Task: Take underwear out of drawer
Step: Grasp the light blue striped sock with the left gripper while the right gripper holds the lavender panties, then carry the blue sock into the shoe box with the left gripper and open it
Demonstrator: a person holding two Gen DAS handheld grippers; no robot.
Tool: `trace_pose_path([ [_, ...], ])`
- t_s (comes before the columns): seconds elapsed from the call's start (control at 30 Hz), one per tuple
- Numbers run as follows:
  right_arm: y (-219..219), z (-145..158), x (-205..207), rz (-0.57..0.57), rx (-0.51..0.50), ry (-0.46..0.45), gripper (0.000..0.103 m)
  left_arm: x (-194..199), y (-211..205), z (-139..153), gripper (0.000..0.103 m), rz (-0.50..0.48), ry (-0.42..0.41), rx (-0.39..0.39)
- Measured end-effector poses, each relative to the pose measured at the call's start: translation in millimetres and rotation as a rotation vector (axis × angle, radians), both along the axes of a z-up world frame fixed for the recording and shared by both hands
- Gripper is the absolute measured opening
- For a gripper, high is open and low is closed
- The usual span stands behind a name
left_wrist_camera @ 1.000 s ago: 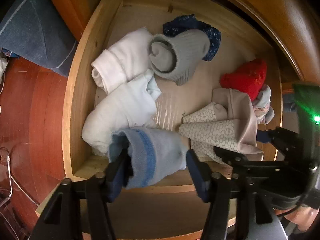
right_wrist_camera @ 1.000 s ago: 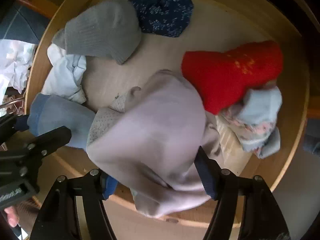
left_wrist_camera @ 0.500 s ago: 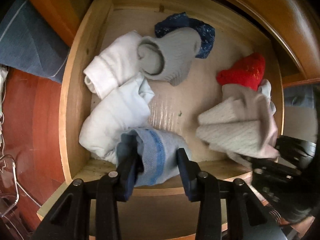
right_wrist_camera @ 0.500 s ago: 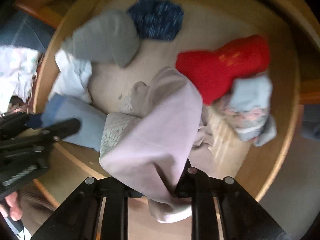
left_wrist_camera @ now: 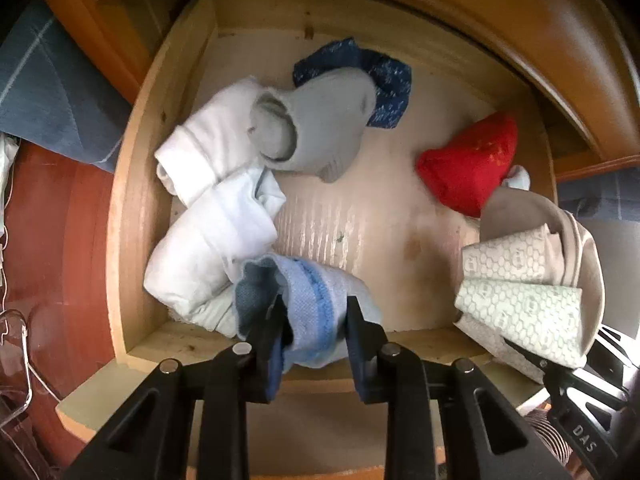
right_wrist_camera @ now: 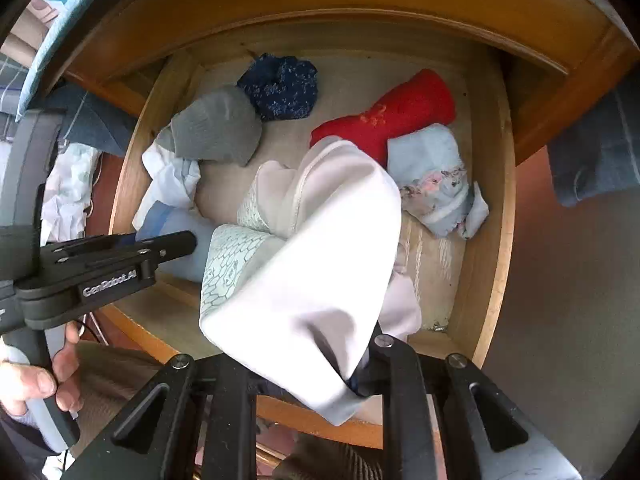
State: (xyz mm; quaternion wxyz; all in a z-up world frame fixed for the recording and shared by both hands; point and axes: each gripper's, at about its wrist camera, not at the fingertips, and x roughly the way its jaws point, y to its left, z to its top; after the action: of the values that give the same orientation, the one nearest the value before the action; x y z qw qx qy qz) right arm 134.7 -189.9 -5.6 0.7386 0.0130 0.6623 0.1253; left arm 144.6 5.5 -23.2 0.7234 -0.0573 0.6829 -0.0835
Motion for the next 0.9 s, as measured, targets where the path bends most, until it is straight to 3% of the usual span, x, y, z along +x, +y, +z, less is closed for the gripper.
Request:
trace_pose_path([
  [0.47, 3.6, 2.7, -3.1, -0.037, 0.03, -0.051, 0.018, -36.5, 21.7, 69.4, 0.026, -0.053, -0.156, -0.03],
  [0.67, 1.4, 6.0, -5.4, -0.036, 0.007, -0.071, 0.018, -61.3, 31.9, 115.3, 0.026, -0.107, -0.265, -0.006],
  [0.9, 1.8, 6.4, -5.8, -0.029, -0.021, -0.079, 0.018, -77.6, 42.0, 189.6, 0.026, -0.146, -0.415, -0.038],
])
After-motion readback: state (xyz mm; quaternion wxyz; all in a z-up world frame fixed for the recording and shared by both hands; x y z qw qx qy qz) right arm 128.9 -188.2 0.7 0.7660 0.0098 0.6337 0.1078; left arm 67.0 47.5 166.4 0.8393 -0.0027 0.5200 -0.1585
